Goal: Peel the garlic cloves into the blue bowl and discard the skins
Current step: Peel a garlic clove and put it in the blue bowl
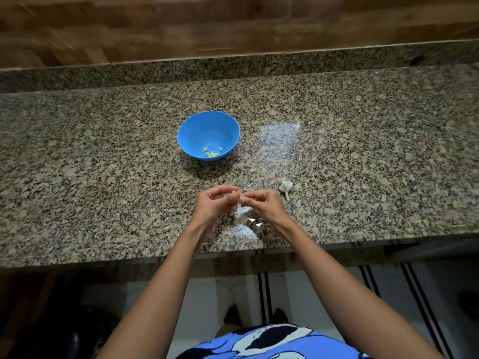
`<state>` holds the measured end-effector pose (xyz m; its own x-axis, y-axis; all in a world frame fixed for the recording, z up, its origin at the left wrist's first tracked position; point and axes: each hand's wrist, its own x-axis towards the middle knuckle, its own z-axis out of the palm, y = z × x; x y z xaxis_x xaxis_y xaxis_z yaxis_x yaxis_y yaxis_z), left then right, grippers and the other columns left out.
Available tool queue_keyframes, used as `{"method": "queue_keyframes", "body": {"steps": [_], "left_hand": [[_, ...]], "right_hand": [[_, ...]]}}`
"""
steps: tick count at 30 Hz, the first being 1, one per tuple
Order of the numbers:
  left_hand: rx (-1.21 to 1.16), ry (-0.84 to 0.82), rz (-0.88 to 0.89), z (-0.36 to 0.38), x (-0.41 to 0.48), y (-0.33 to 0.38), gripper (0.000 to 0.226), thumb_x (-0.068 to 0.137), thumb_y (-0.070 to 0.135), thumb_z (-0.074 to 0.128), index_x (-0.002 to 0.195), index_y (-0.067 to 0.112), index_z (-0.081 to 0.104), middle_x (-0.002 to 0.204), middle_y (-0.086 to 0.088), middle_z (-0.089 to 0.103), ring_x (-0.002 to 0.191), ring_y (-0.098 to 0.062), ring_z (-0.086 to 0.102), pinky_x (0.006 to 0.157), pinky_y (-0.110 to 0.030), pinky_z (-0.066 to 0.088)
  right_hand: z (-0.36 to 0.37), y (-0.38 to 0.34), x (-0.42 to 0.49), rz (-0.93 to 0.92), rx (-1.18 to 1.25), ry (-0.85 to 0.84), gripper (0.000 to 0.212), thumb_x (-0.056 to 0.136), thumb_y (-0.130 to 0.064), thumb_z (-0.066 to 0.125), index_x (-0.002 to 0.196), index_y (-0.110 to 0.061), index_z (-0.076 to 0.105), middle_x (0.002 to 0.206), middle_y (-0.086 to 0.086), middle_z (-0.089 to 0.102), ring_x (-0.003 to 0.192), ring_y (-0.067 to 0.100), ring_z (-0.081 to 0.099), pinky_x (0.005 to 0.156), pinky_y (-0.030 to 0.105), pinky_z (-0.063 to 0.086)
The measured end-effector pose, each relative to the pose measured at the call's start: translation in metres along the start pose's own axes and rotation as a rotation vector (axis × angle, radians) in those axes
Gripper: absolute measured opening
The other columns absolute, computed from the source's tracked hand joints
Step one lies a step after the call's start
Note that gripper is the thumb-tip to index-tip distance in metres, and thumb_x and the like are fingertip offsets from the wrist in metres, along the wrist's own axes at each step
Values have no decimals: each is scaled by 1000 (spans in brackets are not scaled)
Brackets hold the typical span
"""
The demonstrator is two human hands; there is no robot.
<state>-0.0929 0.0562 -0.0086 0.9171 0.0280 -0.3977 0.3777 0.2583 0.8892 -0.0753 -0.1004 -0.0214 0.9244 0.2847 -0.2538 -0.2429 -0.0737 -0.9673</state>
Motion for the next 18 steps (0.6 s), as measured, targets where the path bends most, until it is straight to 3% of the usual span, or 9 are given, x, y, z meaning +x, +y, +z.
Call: {"method": "queue_keyframes", "body": {"steps": [3, 7, 12, 15, 18], "left_hand": [[-15, 17, 12, 3, 0, 1, 37, 65, 11, 76, 100, 2, 68, 81, -14, 72, 65, -20, 66, 61, -26, 58], [121, 14, 80, 7, -4, -4, 34, 65, 15, 79, 96, 2, 70, 89, -13, 72, 76, -23, 69, 69, -29, 57], [31, 13, 33, 8, -2, -5, 38, 58, 19, 81, 92, 9, 71, 85, -9, 73, 75, -21, 67, 70, -29, 56], [-65, 25, 12, 12, -2, -7, 33, 61, 13, 78, 92, 6, 71, 82, -7, 73, 69, -17, 67, 64, -23, 56], [-81, 65, 26, 16, -5, -11, 30, 64, 8, 77, 93, 4, 71, 81, -9, 74, 67, -17, 68, 63, -21, 57]], "right_hand": [[-2, -1, -4, 43, 77, -9, 19, 83, -11, 67, 97, 1, 69, 89, 9, 70, 76, 8, 67, 55, 23, 52], [-1, -2, -2, 8, -38, 77, 22, 79, -19, 72, 94, -2, 72, 88, 11, 72, 78, 12, 66, 59, 25, 53], [-3, -4, -3, 37, 2, 50, 24, 79, -17, 72, 95, 1, 71, 90, 11, 72, 81, 15, 67, 58, 26, 52], [-5, -2, -5, 51, 51, 64, 19, 81, -17, 70, 93, -2, 71, 93, 12, 71, 81, 13, 66, 58, 24, 52], [0, 0, -8, 45, 45, 145, 7, 82, -15, 69, 85, -9, 71, 83, 6, 69, 72, 8, 64, 54, 21, 53]]}}
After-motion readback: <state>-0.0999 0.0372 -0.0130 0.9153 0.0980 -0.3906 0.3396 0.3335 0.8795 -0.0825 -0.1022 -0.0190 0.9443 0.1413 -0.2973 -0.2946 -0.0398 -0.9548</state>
